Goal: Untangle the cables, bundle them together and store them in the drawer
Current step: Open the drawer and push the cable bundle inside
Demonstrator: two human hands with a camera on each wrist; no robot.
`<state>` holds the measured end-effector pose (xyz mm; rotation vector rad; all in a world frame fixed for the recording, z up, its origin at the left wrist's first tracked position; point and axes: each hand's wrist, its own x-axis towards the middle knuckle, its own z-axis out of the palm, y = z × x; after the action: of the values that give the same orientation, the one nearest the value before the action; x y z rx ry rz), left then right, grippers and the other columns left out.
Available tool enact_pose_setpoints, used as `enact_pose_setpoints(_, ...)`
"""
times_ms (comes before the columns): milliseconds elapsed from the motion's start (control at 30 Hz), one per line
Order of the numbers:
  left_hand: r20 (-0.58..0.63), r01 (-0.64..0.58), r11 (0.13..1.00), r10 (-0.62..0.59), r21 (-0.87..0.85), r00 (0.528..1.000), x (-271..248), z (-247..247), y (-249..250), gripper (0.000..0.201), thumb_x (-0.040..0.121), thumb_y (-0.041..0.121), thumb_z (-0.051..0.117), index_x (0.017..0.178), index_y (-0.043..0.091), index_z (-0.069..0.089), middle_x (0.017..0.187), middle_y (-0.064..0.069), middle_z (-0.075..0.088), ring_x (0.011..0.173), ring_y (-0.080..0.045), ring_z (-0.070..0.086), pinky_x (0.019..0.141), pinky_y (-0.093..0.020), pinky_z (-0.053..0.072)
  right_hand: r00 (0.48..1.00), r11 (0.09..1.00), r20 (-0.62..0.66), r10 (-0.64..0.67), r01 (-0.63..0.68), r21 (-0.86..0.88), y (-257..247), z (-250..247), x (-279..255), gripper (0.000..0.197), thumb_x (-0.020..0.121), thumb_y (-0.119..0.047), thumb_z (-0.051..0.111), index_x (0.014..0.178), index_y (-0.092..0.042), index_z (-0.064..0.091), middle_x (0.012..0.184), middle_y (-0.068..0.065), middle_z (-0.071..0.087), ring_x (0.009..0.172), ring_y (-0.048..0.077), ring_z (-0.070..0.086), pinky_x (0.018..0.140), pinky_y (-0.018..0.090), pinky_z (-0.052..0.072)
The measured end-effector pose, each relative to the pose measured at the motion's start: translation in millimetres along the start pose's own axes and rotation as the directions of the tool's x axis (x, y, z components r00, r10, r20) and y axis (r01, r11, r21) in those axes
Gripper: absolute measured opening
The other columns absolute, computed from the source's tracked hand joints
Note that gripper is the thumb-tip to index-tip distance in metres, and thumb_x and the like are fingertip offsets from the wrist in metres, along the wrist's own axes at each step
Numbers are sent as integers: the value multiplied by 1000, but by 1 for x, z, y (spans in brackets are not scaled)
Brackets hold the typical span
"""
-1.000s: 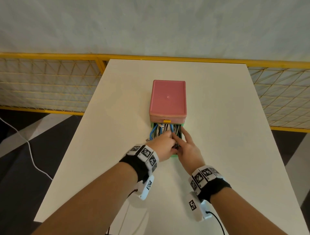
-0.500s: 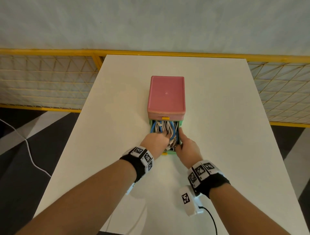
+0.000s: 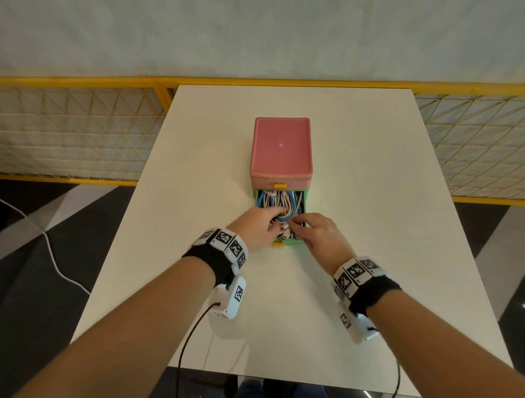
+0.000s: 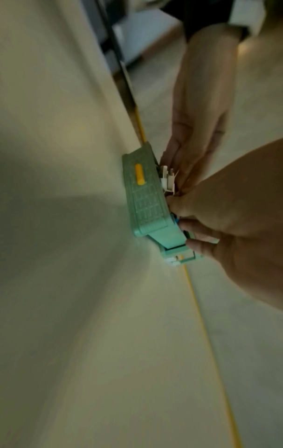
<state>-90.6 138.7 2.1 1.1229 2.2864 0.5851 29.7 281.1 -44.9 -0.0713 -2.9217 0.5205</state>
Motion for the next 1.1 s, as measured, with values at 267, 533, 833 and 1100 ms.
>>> enact_pose_setpoints(267, 45, 25, 996, -29, 84, 999, 1, 11, 3, 27, 88, 18, 67, 113, 12, 73, 146, -9, 50, 128, -29, 52, 104, -30, 38, 937, 986, 349, -20, 76, -147, -5, -28, 18, 42, 91, -8, 53, 131, -20, 53, 126, 8, 47, 111, 28, 47, 85, 38, 48)
enact_pose_setpoints(533, 194, -45, 984, 10, 172, 981, 9, -3, -6, 31, 95, 22, 61, 125, 20, 66, 151, -1, 42, 137, -22, 44, 111, -26, 29, 920, 972, 370, 125, -40, -231, -10, -33, 44, 18, 89, -29, 57, 102, -17, 55, 98, -1, 64, 91, 23, 61, 69, 30, 43)
enact_pose_setpoints(833, 84, -21, 968, 0, 251, 996, 12, 1, 2, 24, 93, 18, 59, 109, 22, 76, 127, 0, 67, 111, -26, 62, 93, -27, 44, 905, 960, 405, 128, -10, -281, -16, -34, 44, 16, 91, -27, 53, 100, -18, 64, 96, 2, 68, 88, 26, 63, 68, 28, 39)
enact_pose_setpoints(1100, -9, 60, 949, -60, 310, 998, 13, 7, 9, 17, 89, 8, 55, 96, 9, 71, 106, -10, 70, 101, -31, 63, 85, -34, 47, 889, 960, 433, 149, -25, -279, -25, -27, 30, 15, 91, -7, 51, 96, -10, 65, 102, 10, 60, 85, 30, 61, 72, 34, 48)
